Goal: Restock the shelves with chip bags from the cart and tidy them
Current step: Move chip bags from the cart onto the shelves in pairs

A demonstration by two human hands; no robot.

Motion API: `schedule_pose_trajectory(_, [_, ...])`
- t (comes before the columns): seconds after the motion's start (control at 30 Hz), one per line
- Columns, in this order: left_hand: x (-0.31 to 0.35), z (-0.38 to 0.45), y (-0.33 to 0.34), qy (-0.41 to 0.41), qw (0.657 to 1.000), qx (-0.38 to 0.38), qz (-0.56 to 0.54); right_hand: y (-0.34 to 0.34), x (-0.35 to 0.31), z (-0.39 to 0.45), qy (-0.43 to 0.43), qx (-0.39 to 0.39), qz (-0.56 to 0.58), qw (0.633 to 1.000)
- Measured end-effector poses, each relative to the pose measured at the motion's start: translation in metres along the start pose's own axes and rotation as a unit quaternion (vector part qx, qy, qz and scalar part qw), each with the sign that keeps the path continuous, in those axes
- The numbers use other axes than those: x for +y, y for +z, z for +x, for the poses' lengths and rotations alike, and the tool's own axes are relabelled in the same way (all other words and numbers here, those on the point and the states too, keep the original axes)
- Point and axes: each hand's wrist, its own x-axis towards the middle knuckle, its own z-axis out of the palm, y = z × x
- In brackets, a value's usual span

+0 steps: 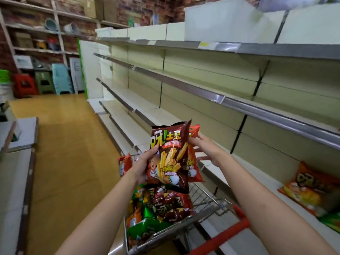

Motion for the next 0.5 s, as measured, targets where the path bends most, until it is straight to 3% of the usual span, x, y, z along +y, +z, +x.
schedule_pose_trajectory(0.13, [-0.014, 0.005, 0.04, -0.016, 0.999, -0.029, -0.001, -0.033, 0.033, -0.026, 0.043, 0.007, 0.011, 0.999])
schedule_pose_trajectory(0.5, [-0.105, -0.024, 0.213, -0.113, 0.978, -0.152, 0.09, -0.155, 0.139, -0.187, 0.081, 0.208, 0.101, 0.969])
